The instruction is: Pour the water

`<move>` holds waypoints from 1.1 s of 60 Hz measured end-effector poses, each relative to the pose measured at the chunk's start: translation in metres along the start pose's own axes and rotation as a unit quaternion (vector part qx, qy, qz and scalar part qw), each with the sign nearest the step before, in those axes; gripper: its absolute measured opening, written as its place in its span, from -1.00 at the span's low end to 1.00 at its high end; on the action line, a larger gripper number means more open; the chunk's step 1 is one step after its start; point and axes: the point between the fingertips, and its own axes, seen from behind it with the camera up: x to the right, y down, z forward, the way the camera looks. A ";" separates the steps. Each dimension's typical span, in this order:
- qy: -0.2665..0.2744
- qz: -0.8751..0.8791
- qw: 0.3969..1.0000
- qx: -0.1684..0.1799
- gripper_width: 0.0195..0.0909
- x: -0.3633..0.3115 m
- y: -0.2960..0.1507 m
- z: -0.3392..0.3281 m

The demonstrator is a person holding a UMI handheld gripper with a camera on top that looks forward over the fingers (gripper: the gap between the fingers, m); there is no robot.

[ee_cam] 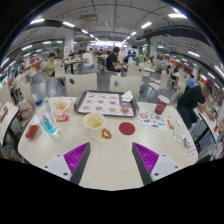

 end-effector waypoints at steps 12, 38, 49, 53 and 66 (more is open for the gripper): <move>0.018 -0.008 1.000 -0.017 0.83 -0.005 0.015 0.003; -0.068 -0.018 0.997 -0.020 0.84 -0.193 0.068 0.004; -0.108 -0.014 0.993 0.051 0.84 -0.284 0.020 0.042; -0.111 -0.002 0.991 0.074 0.84 -0.306 -0.003 0.064; -0.070 0.030 0.991 0.111 0.81 -0.326 -0.049 0.141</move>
